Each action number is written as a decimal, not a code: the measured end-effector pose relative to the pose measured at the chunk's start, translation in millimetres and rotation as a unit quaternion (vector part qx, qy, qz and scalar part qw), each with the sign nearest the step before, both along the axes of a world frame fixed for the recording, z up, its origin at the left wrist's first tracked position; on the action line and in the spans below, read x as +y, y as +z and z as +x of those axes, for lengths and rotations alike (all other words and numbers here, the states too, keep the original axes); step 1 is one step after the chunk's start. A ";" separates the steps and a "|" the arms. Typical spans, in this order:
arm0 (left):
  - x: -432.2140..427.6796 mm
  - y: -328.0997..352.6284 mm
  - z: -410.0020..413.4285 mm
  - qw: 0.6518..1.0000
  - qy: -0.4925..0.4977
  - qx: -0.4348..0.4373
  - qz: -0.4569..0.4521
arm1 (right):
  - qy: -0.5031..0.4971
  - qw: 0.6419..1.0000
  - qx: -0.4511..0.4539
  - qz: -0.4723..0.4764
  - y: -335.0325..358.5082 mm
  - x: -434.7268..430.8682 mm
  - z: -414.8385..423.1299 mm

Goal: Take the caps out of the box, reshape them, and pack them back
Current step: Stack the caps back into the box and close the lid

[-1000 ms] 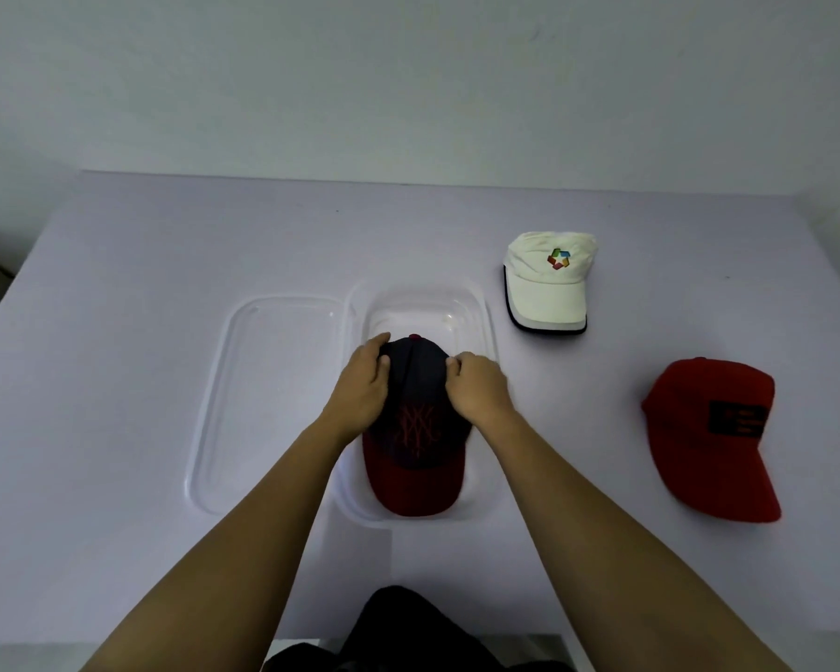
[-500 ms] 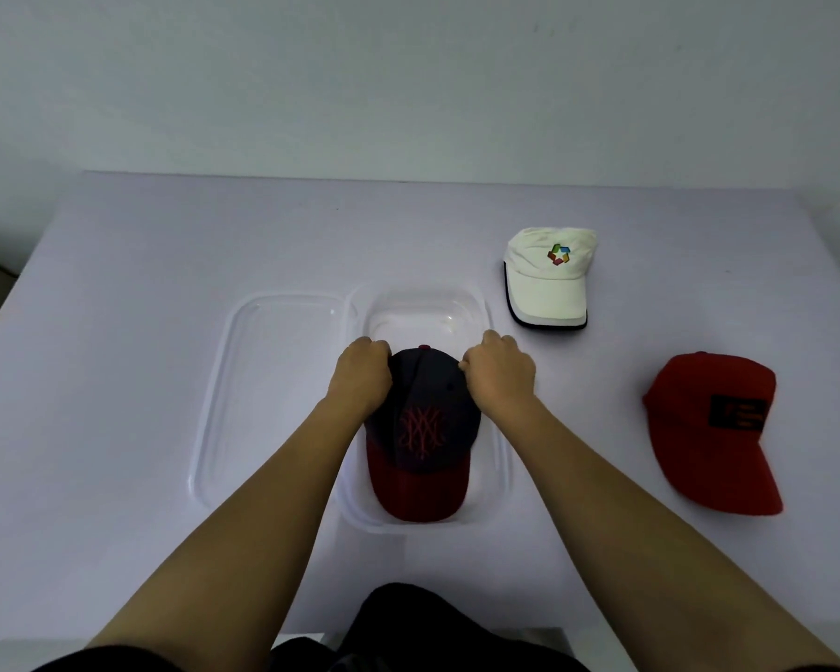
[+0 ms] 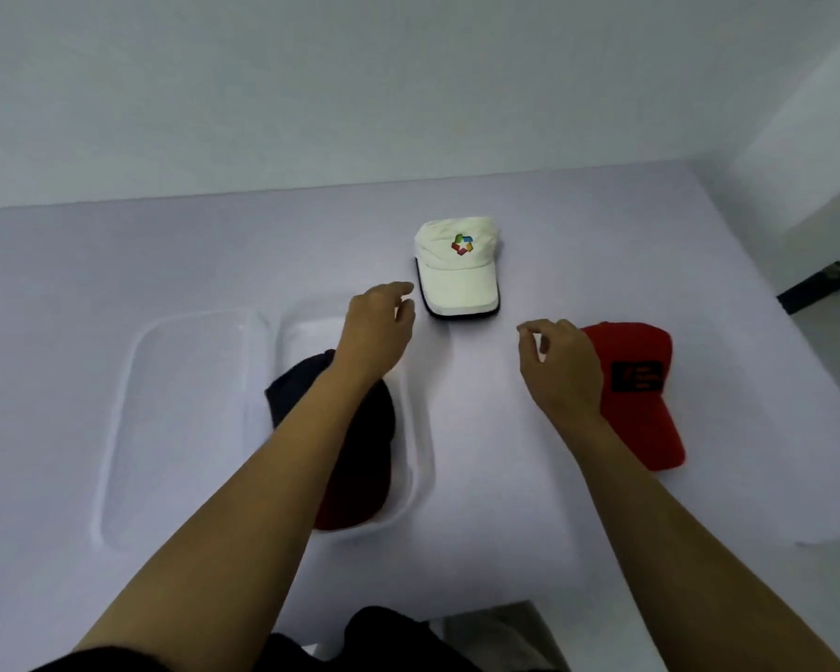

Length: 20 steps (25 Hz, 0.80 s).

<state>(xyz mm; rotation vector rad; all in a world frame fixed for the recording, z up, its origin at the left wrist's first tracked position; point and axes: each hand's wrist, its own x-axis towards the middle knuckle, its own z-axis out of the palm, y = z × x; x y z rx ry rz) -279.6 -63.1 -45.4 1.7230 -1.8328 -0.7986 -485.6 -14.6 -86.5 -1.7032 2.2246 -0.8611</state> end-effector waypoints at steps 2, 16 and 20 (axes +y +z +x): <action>8.7 -6.4 -50.2 0.996 -0.043 0.044 0.057 | -0.027 0.999 -0.022 -0.003 -2.3 12.6 -39.9; 19.0 -96.4 -237.1 0.872 -0.068 0.295 0.385 | -0.045 0.897 -0.326 0.295 -64.8 52.4 -221.8; 9.9 -99.2 -242.0 0.844 -0.078 0.311 0.430 | -0.010 0.896 -0.346 0.277 -72.2 53.7 -224.6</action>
